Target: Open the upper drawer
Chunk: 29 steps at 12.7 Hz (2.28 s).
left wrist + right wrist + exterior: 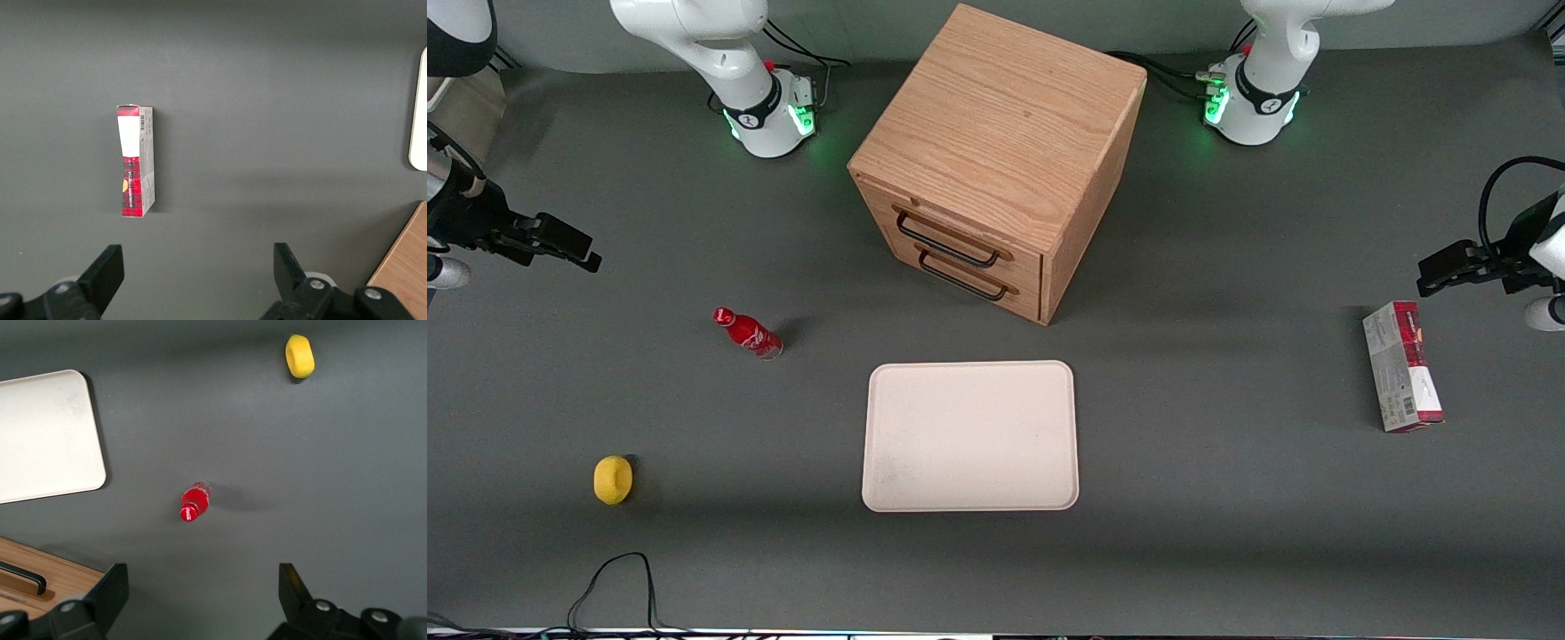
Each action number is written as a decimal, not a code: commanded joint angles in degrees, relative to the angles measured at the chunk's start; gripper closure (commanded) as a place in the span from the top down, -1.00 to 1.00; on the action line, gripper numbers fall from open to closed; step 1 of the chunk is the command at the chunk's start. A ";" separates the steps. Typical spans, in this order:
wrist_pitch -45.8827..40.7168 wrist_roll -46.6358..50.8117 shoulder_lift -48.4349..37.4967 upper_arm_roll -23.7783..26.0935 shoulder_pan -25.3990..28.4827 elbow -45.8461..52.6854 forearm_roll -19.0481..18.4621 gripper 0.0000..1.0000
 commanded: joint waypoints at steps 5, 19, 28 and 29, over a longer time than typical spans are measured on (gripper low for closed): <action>-1.36 -1.80 2.84 4.23 0.62 3.65 0.87 1.00; -0.92 -21.14 23.21 40.21 2.29 14.20 -1.94 1.00; 6.99 -21.23 27.98 40.57 3.17 7.25 -0.18 1.00; 7.52 -21.23 28.15 40.57 3.25 7.25 -0.35 1.00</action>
